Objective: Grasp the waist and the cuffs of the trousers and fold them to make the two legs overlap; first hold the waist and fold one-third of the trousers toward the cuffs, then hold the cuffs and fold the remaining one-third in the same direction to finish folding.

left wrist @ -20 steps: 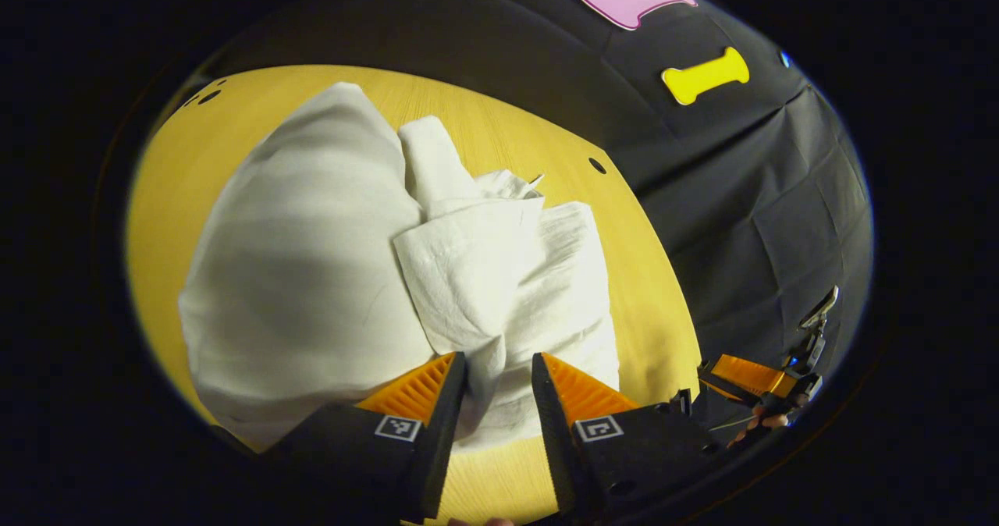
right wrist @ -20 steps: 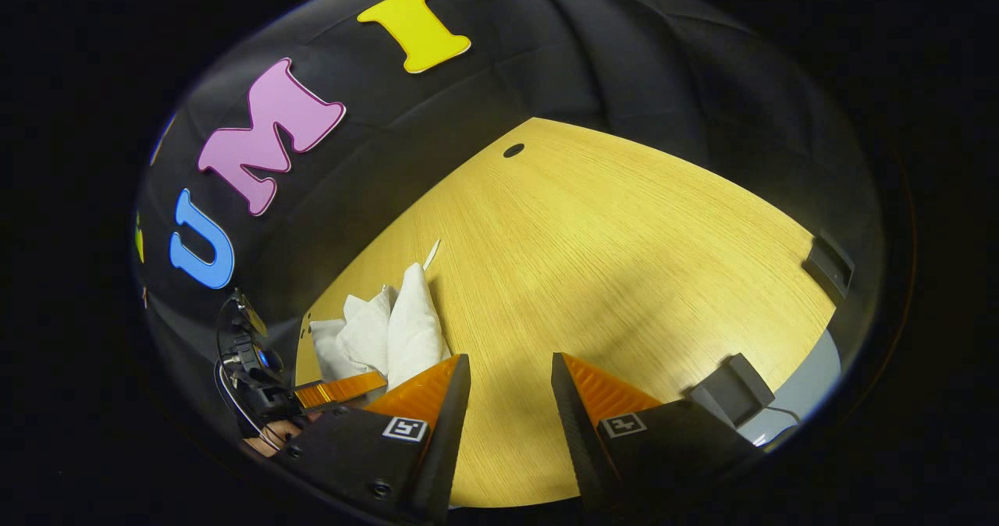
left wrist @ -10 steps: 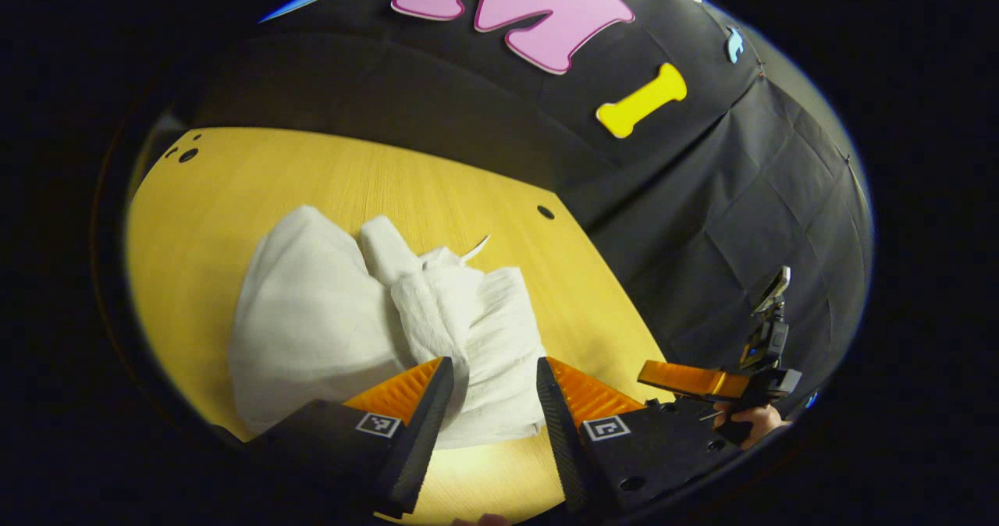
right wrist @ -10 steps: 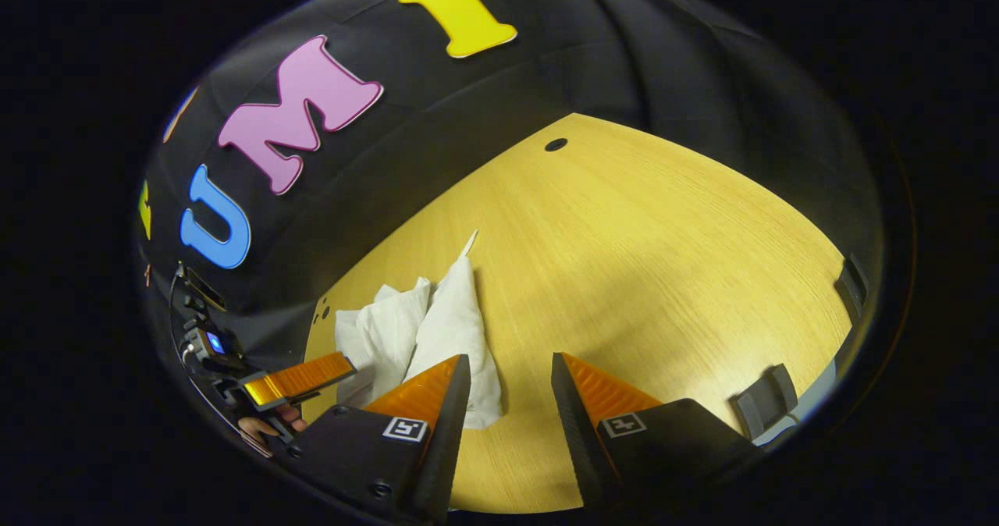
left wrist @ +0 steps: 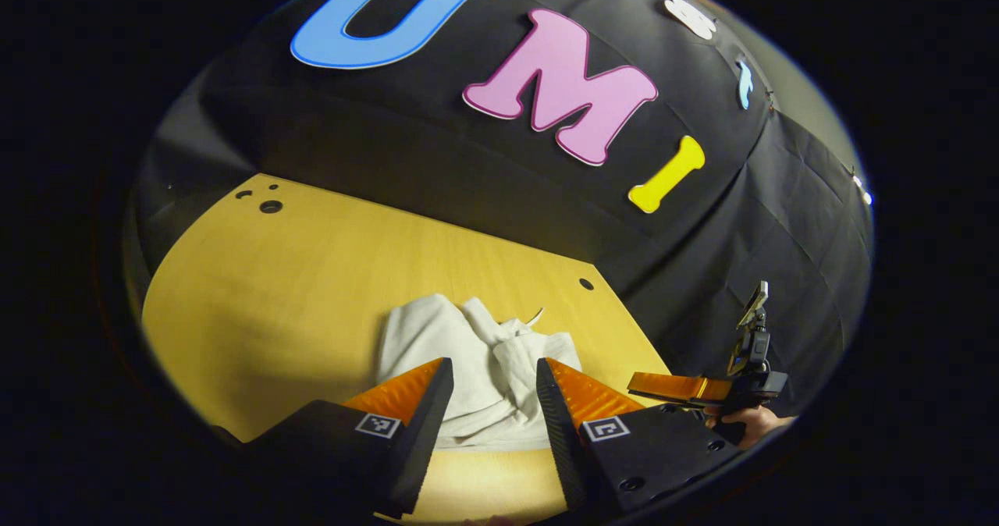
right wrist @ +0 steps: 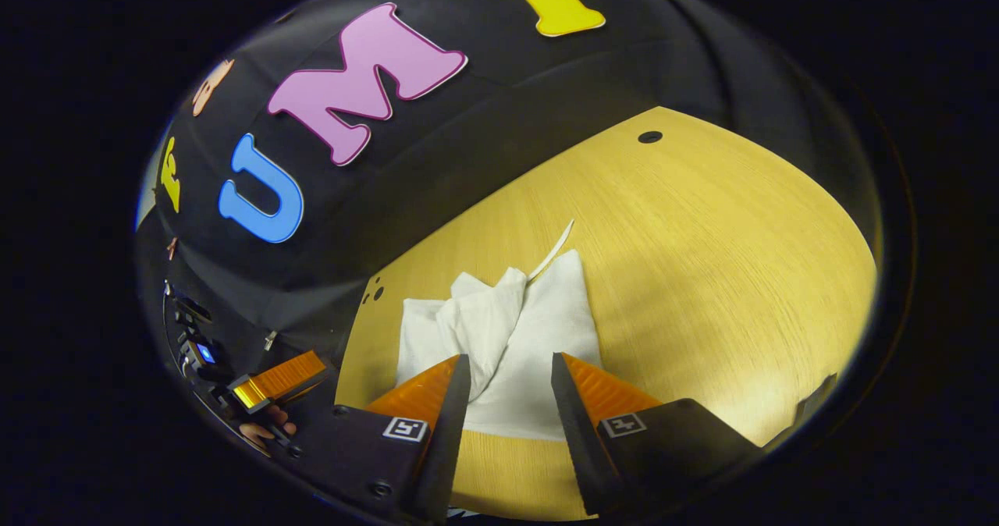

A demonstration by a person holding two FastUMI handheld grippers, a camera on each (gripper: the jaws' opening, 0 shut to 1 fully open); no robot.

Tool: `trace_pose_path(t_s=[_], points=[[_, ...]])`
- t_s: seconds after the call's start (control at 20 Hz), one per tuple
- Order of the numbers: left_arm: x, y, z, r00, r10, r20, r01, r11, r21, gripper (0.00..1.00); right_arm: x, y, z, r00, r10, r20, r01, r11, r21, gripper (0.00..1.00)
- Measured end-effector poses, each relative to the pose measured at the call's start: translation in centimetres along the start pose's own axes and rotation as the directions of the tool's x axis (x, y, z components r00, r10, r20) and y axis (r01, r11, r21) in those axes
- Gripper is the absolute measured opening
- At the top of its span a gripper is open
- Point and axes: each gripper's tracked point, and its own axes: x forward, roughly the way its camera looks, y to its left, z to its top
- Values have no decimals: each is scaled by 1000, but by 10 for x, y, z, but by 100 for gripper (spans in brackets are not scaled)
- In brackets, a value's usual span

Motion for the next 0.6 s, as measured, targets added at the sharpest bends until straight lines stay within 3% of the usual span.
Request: trace_pose_path(t_s=[0.35, 0.6], points=[[-30, 25, -22, 995, 101, -6, -101, 995, 4, 70, 0, 7, -4, 999, 2, -40, -4, 997, -72, 65], [-41, 24, -35, 995, 101, -23, -101, 995, 17, 70, -6, 5, 13, 1000, -25, -1, 24, 997, -72, 65]])
